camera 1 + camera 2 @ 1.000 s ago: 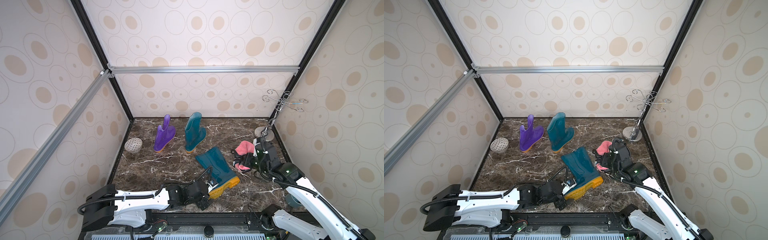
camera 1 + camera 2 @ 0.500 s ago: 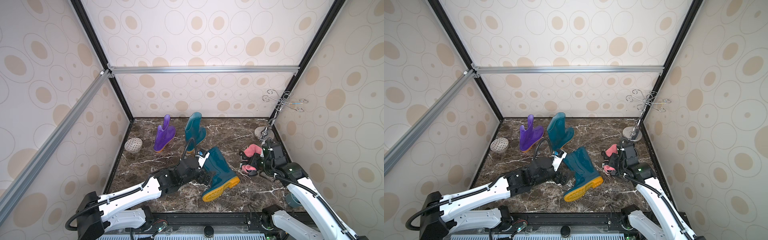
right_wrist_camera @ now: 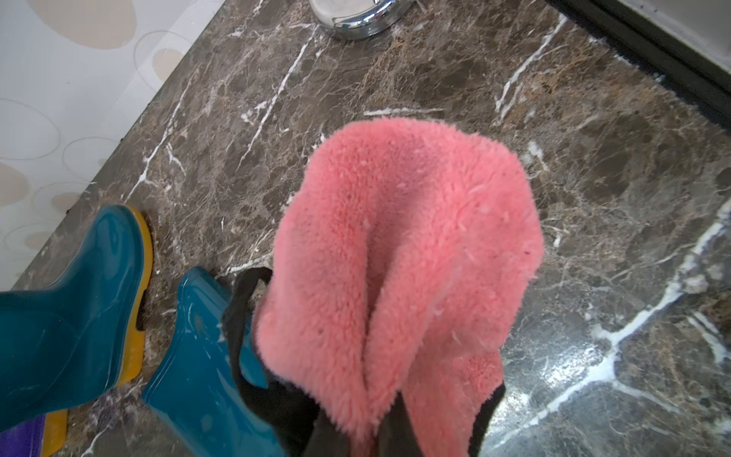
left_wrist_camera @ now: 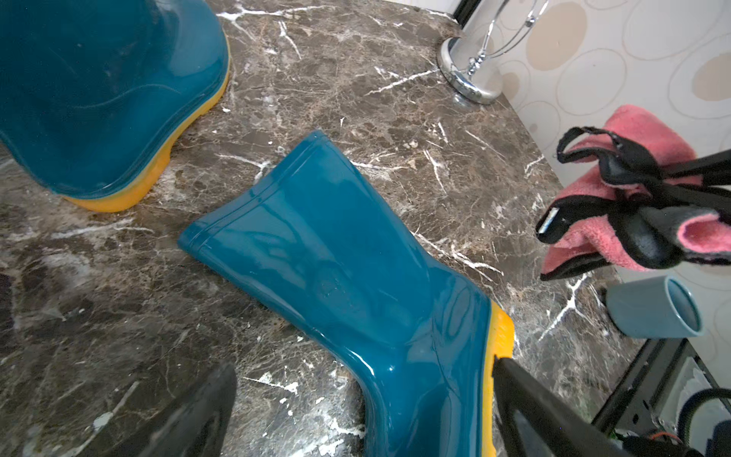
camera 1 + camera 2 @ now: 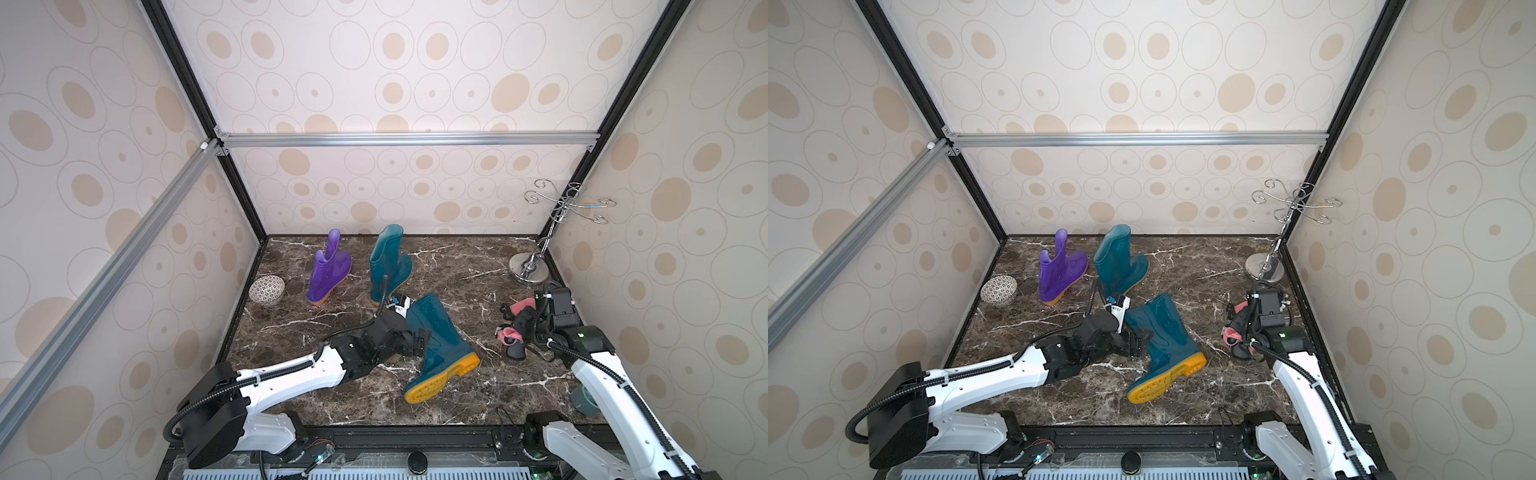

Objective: Wipe the rubber boots with a cloth
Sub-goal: Place the cleaning item at the center of the board.

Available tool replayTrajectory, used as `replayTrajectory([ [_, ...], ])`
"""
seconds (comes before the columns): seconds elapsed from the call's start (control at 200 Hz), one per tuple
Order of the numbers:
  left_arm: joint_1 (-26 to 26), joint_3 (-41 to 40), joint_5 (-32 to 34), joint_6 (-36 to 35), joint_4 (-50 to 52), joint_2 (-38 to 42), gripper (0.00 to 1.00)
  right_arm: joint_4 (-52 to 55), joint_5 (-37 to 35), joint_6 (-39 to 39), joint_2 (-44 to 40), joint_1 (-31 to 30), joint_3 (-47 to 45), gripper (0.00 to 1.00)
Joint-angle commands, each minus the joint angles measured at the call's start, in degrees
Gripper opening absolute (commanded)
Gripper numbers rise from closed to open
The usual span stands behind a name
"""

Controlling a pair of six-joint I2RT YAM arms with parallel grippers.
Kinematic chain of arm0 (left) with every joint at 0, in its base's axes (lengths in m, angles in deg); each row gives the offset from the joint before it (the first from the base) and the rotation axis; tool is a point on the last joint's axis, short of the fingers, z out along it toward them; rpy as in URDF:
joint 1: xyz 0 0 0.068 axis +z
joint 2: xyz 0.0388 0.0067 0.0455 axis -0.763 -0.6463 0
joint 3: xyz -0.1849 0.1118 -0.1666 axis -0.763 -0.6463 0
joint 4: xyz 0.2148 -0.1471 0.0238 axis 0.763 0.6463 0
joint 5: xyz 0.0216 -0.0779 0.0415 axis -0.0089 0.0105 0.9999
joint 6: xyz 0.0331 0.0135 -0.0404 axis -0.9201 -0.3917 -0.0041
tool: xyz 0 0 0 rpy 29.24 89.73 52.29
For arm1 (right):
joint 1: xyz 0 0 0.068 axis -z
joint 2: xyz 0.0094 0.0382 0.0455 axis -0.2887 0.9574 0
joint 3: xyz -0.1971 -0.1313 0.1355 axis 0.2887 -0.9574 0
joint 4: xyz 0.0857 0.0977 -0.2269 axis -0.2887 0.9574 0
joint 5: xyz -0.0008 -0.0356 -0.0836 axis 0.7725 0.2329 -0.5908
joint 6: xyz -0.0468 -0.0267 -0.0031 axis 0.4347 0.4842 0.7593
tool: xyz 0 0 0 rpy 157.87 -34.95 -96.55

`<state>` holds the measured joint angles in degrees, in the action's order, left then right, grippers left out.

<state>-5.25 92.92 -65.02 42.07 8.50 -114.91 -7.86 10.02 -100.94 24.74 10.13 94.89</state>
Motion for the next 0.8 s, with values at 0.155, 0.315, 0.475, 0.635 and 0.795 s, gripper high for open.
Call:
replayTrajectory([
  [0.155,1.63,-1.46,0.10,2.23,-2.20,-0.06,1.00,-2.13,0.35,-4.78,8.83,4.48,-1.09,0.40],
  [0.315,1.72,-3.33,-0.23,2.64,-2.56,0.83,1.00,-1.86,0.97,-5.01,8.82,5.69,-1.44,0.64],
  [0.475,1.73,-4.23,-0.04,3.16,-3.06,0.57,1.00,1.22,-1.80,-5.34,7.29,5.69,0.14,0.86],
  [0.635,1.94,-3.47,-0.28,3.17,-3.14,-0.88,1.00,4.69,-2.47,-5.80,5.74,5.68,2.88,0.99],
  [0.795,2.04,-1.86,-2.36,1.06,-3.56,-1.91,1.00,11.69,-5.49,-7.01,4.89,5.53,7.27,0.99],
])
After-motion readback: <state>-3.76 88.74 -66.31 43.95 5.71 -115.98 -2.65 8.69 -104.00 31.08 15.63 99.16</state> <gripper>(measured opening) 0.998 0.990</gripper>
